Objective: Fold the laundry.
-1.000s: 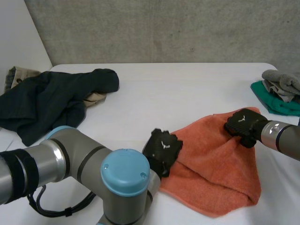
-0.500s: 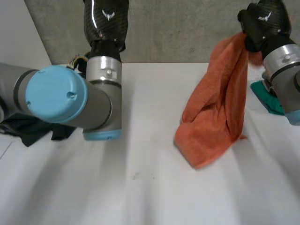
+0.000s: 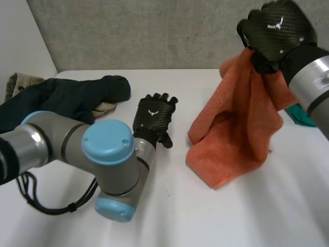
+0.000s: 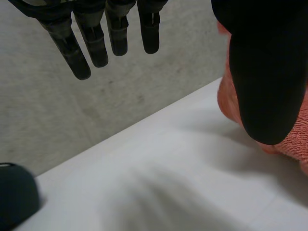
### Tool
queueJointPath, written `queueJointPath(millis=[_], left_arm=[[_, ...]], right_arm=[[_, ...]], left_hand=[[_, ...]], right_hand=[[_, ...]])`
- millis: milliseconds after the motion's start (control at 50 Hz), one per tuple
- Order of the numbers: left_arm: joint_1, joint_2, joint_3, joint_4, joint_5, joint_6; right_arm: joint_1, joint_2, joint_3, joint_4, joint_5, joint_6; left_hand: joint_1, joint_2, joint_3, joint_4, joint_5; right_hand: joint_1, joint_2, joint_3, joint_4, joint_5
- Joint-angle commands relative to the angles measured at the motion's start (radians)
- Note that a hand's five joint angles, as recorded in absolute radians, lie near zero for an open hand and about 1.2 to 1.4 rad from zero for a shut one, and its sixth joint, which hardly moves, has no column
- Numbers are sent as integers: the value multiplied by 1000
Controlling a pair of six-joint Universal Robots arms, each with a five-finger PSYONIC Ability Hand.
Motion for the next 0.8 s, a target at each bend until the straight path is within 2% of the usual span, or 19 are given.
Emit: queueJointPath(millis=[20, 100, 120, 160, 200, 260, 280, 340, 480, 560, 640, 720, 740, 780, 800], left_arm=[[11, -91, 116, -64, 138, -99], [5, -140, 148, -135, 273, -219], [-3, -156, 159, -165, 340, -268], [-6, -168, 165, -184, 396, -312], [-9, -179, 174, -192, 439, -378], [-3, -188, 194, -184, 419, -444], [0, -192, 212, -181, 395, -485], [12, -183, 235, -180, 346, -542], [86, -73, 182, -187, 267, -533], [121, 51, 85, -180, 218, -460], [178, 200, -7, -180, 158, -313], [206, 321, -93, -184, 121, -114], [204, 349, -122, -184, 117, -16], [204, 361, -151, -186, 114, 84], [204, 358, -177, -187, 112, 188]], right_arm=[[20, -153, 15, 71, -52, 48], [20, -204, 30, 72, -64, 73], [20, -210, 36, 74, -66, 75], [20, -210, 43, 74, -64, 75], [18, -208, 53, 74, -62, 75], [9, -205, 75, 74, -62, 75], [7, -205, 81, 74, -64, 76], [3, -205, 99, 74, -62, 75], [0, -190, 101, 100, -64, 70], [-40, -104, 76, 147, -58, 58], [-100, -15, 30, 256, -53, 3], [-126, 77, 1, 379, -55, -86], [-125, 112, -6, 420, -52, -130], [-122, 150, -10, 462, -46, -189], [-119, 184, -13, 489, -33, -239]], left_hand=[[-31, -10, -17, -14, -3], [10, 31, 24, 27, 38], [13, 34, 27, 30, 41], [33, 54, 47, 50, 62], [188, 209, 202, 205, 216], [461, 482, 475, 478, 490], [680, 701, 694, 697, 708], [1121, 1142, 1135, 1138, 1149], [1122, 1143, 1136, 1139, 1151], [1122, 1143, 1136, 1139, 1151], [1122, 1143, 1136, 1139, 1151], [1122, 1143, 1136, 1139, 1151], [1122, 1143, 1136, 1139, 1151], [1122, 1143, 1136, 1139, 1151], [1122, 1143, 1136, 1139, 1151]], right_hand=[[299, 221, 198, 196, 246], [299, 221, 198, 196, 246], [299, 221, 198, 196, 246], [299, 221, 198, 196, 246], [299, 221, 198, 196, 246], [299, 221, 198, 196, 246], [299, 221, 198, 196, 246], [299, 221, 198, 196, 246], [299, 221, 198, 196, 246], [299, 221, 198, 196, 246], [299, 221, 198, 196, 246], [299, 221, 198, 196, 246], [299, 221, 198, 196, 246], [299, 221, 198, 196, 246], [299, 221, 198, 196, 246]])
